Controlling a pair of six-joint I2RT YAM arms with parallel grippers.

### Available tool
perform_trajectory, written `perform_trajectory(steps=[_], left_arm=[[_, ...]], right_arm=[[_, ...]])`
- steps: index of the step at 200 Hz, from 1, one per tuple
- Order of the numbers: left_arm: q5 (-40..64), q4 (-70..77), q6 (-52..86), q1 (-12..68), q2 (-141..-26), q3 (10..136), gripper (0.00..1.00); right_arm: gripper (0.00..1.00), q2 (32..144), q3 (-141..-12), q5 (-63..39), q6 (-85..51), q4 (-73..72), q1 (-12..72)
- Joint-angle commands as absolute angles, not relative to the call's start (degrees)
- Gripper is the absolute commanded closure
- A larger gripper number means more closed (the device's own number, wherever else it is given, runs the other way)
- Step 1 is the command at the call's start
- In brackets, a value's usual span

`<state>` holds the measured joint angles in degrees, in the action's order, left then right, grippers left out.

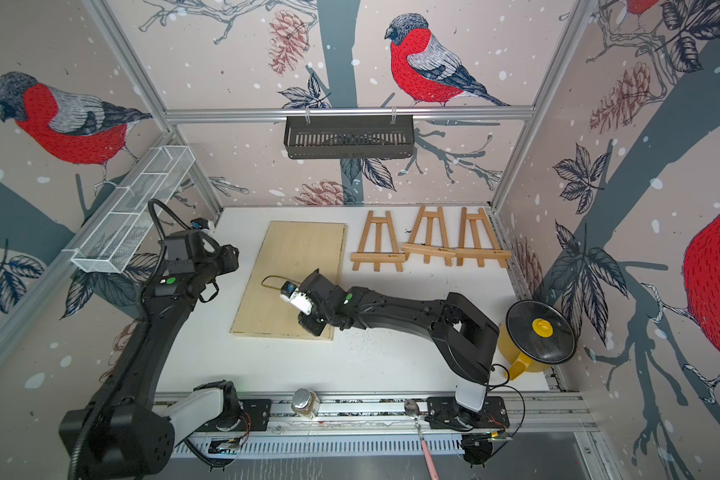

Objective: Disassemble the easel
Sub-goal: Adjust the drawing board.

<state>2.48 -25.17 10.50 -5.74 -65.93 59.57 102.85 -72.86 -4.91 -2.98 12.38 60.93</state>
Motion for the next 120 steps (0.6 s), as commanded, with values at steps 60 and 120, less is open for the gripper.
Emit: perform_trajectory(steps=[60,120], left_arm=[[-1.4,-31.9,4.1,-7.8,-80.6,65.3,0.8],[1.8,-36.6,4.1,-9.4,-96.0,68.3,0.8]], right_arm=[[0.94,105.2,-72.1,6.3,-11.3,15.3,52.5],[0.94,106.8,-70.4,5.4,-11.9,14.2,51.2]])
